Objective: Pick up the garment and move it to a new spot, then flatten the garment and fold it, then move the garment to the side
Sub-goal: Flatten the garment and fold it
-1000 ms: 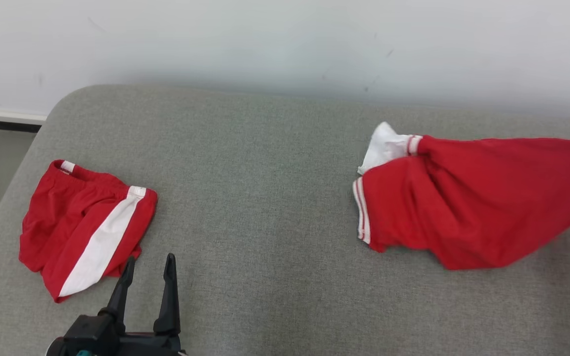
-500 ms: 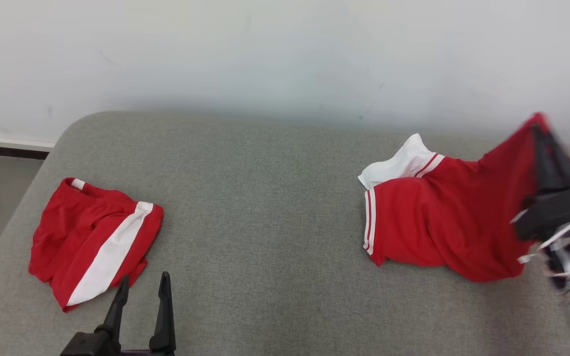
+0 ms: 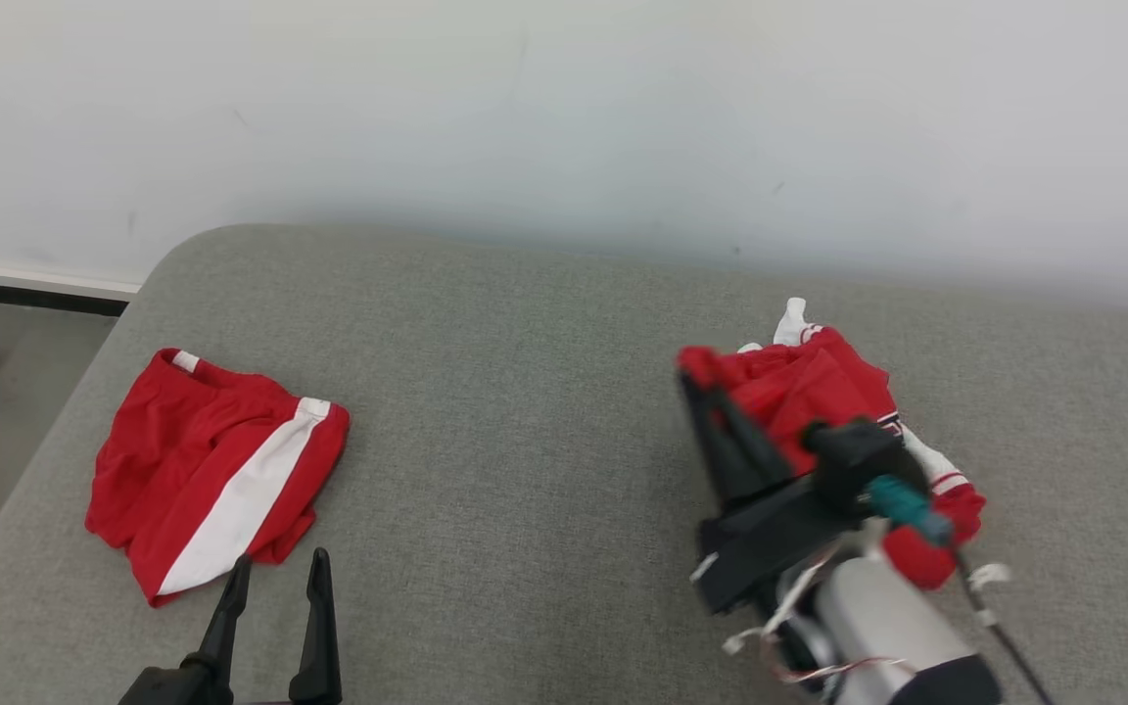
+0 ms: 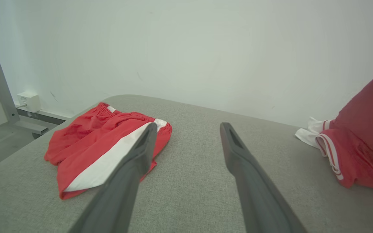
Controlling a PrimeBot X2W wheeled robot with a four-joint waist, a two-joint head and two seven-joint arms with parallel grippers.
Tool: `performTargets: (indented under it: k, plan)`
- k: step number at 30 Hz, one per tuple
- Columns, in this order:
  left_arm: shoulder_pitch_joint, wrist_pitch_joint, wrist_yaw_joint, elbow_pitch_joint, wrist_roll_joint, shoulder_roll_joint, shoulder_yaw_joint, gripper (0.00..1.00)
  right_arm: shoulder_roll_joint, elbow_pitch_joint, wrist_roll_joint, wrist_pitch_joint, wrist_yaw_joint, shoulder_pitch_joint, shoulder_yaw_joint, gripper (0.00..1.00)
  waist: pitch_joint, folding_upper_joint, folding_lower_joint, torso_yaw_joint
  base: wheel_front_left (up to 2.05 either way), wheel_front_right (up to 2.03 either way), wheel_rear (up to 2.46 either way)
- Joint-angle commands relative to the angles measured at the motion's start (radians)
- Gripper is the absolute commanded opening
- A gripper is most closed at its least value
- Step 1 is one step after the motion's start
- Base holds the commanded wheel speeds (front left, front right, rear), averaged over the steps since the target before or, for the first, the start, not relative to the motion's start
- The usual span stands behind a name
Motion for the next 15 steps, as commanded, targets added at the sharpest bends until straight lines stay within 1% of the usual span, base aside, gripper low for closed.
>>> performTargets:
  k: [1, 5, 6, 7, 10, 13, 14, 15]
  plan:
    - [0.002, -0.003, -0.001, 0.003, 0.006, 0.000, 0.003, 1.00, 0.030, 0.015, 0.000, -0.004, -0.002, -0.005, 0.040, 0.00, 0.003, 0.0000, 0.0001, 0.008, 0.00, 0.00, 0.00]
    - [-0.014, -0.003, 0.000, 0.003, -0.002, 0.000, -0.008, 1.00, 0.057, 0.031, 0.033, -0.008, -0.002, -0.028, 0.153, 0.00, 0.020, 0.0000, 0.0001, 0.027, 0.00, 0.00, 0.00]
    - [-0.017, -0.003, 0.001, 0.004, -0.003, 0.000, -0.010, 1.00, 0.059, 0.016, 0.069, -0.009, -0.002, -0.032, 0.193, 0.00, 0.024, 0.0000, 0.0001, 0.031, 0.00, 0.00, 0.00]
    - [-0.017, -0.003, 0.001, 0.004, -0.003, 0.000, -0.010, 1.00, 0.059, 0.016, 0.069, -0.009, -0.002, -0.032, 0.193, 0.00, 0.024, 0.0000, 0.0001, 0.031, 0.00, 0.00, 0.00]
    - [-0.022, -0.003, 0.006, 0.008, -0.008, 0.000, -0.014, 1.00, 0.058, -0.016, 0.143, -0.010, -0.002, -0.058, 0.299, 0.00, 0.037, 0.0000, 0.0001, 0.045, 0.00, 0.00, 0.00]
    - [-0.033, -0.003, 0.008, 0.013, -0.012, 0.000, -0.019, 1.00, 0.057, -0.010, 0.194, -0.010, -0.002, -0.070, 0.365, 0.00, 0.044, 0.0000, 0.0001, 0.060, 0.00, 0.00, 0.00]
    - [-0.036, -0.003, 0.009, 0.016, -0.014, 0.000, -0.022, 1.00, 0.057, 0.009, 0.205, -0.009, -0.002, -0.072, 0.381, 0.25, 0.045, 0.0000, 0.0001, 0.064, 0.00, 0.00, 0.00]
    - [-0.039, -0.003, 0.010, 0.018, -0.016, 0.000, -0.025, 1.00, 0.058, 0.025, 0.220, -0.009, -0.002, -0.077, 0.399, 1.00, 0.046, 0.0000, 0.0001, 0.068, 0.00, 0.00, 0.00]
